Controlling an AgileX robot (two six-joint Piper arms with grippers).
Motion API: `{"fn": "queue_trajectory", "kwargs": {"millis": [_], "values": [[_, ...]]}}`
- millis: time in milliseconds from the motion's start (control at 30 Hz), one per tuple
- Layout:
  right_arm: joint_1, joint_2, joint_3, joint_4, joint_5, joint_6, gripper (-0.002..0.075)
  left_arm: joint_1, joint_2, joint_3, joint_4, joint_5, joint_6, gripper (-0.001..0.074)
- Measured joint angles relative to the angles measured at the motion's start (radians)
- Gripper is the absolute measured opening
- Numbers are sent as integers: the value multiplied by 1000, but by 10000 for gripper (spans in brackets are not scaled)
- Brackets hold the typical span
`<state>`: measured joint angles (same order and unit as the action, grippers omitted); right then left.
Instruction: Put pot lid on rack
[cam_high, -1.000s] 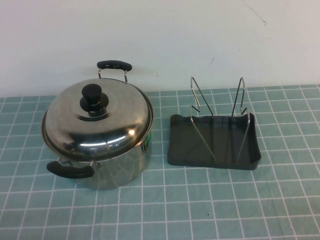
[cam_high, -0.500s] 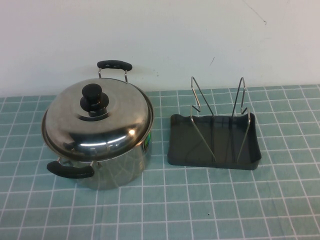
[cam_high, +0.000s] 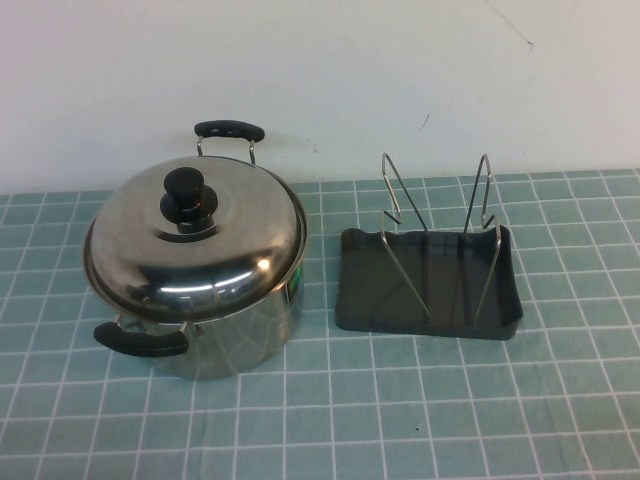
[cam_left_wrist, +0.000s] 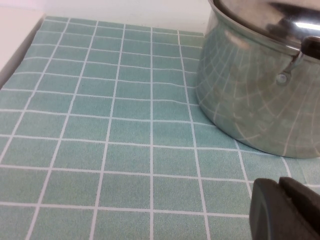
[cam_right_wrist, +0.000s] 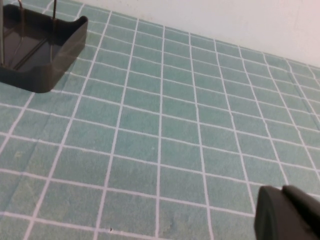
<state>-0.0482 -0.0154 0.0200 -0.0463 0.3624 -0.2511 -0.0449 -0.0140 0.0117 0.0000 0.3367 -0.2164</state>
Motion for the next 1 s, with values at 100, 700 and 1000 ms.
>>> {"fn": "queue_trajectory", "kwargs": {"millis": [100,700,1000], "values": [[0,0,0,0,0,-2,-1,0,0,0,0,0,0,-3],[0,0,0,2,-17,-2,-1,0,0,6,0,-45,0,-3],[0,0,9,4,-505,-2,-1,0,0,8,6,-468,0,-3]]}}
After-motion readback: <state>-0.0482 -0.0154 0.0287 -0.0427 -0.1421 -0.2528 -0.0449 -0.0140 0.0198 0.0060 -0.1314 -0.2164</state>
